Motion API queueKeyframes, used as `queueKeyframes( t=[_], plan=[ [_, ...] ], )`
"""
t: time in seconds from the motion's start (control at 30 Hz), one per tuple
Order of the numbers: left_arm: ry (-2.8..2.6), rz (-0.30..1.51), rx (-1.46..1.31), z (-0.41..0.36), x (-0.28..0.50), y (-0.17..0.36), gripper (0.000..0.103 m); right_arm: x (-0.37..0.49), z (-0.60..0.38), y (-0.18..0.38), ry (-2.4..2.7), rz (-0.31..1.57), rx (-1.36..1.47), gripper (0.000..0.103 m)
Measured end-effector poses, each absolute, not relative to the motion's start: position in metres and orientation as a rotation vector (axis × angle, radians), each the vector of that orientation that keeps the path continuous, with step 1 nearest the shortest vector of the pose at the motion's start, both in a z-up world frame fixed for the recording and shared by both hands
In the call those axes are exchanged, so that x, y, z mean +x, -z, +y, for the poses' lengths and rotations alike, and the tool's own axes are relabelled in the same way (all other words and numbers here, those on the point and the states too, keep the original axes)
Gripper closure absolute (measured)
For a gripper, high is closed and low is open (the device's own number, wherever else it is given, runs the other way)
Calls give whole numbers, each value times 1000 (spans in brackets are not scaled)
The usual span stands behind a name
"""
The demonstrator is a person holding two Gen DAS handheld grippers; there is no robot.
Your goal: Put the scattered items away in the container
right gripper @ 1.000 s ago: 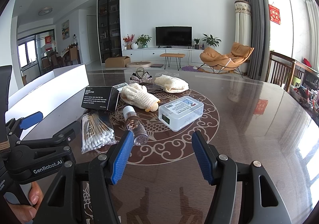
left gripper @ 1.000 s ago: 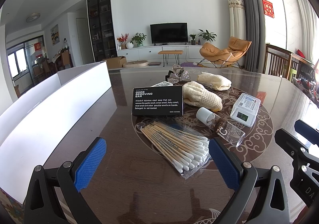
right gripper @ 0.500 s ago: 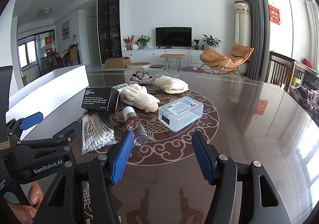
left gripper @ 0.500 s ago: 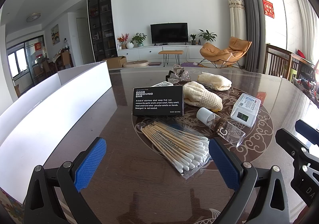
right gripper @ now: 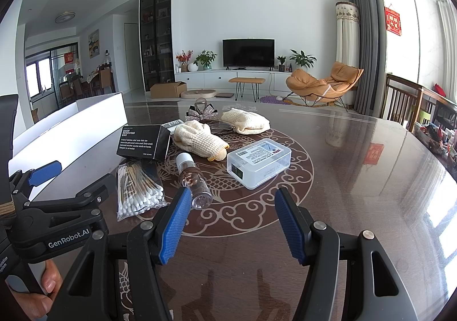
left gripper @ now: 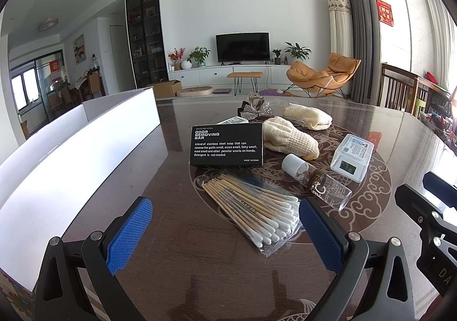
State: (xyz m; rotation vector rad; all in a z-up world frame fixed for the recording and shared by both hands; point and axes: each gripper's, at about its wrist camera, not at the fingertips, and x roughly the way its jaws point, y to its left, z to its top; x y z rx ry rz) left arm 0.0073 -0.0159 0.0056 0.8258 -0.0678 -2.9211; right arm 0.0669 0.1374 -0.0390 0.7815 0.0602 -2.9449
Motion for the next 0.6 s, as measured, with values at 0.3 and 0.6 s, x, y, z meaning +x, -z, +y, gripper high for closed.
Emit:
queueKeyframes(
  t=[0.3, 0.6],
  plan=[
    [2921, -68, 826, -16, 7, -6, 0, 67, 137, 39, 2947, 66, 779, 41],
    [2921, -68, 826, -16, 7, -6, 0, 67, 137, 39, 2948, 71, 778, 41]
  ],
)
